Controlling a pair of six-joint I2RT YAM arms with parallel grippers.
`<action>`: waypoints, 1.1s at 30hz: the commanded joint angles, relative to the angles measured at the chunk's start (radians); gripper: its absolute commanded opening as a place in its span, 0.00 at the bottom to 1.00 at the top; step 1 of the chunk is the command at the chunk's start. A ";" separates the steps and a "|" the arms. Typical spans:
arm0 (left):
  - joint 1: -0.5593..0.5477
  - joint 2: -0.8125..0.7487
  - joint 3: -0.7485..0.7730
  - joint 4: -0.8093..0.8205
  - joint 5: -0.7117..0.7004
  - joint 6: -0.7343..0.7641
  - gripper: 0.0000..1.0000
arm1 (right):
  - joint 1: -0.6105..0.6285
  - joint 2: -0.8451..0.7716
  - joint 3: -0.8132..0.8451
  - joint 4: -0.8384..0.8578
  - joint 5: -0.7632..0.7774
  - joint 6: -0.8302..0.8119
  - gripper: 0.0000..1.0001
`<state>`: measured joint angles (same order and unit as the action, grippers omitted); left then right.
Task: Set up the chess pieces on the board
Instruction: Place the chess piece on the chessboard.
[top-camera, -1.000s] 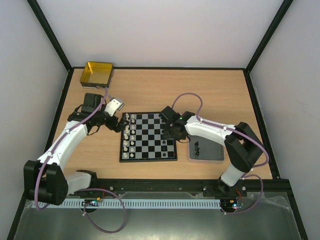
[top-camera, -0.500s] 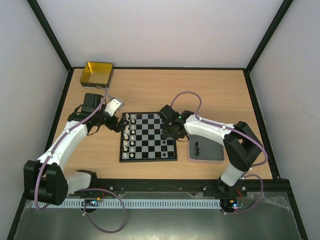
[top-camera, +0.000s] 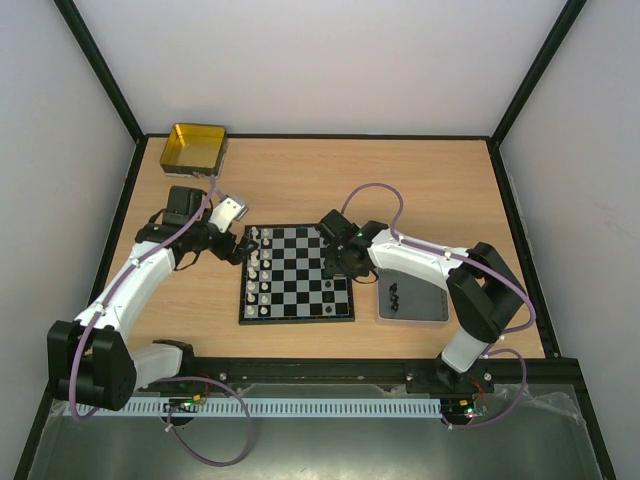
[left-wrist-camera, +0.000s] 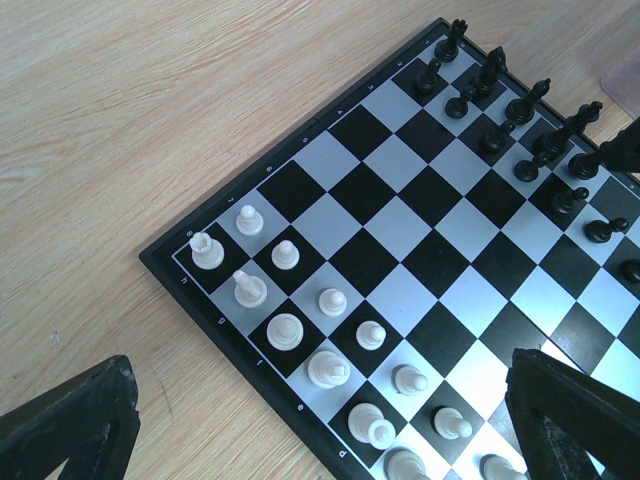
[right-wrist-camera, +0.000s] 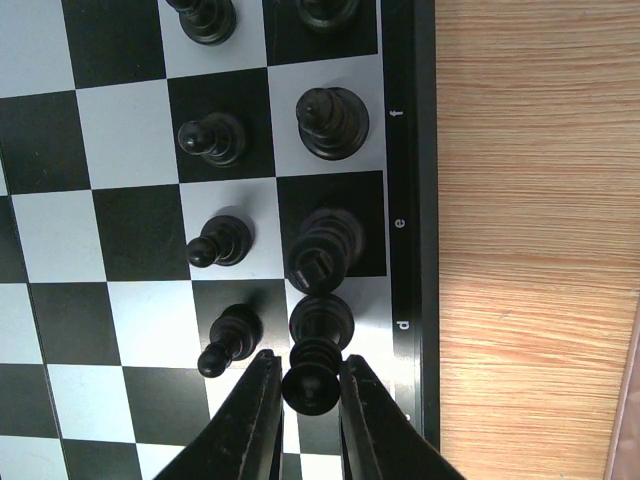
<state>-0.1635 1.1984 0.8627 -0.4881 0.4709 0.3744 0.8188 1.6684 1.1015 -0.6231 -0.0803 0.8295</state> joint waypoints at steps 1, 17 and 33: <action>-0.005 -0.007 -0.011 -0.004 0.016 0.004 0.99 | 0.006 0.000 -0.007 -0.011 0.016 -0.002 0.15; -0.005 -0.010 -0.011 -0.004 0.014 0.003 0.99 | 0.007 0.001 -0.033 -0.002 0.004 0.001 0.15; -0.005 -0.008 -0.008 -0.004 0.020 0.002 0.99 | 0.007 -0.005 -0.029 0.005 -0.008 -0.004 0.27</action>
<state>-0.1635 1.1988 0.8627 -0.4881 0.4713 0.3744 0.8188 1.6684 1.0760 -0.6155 -0.0994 0.8307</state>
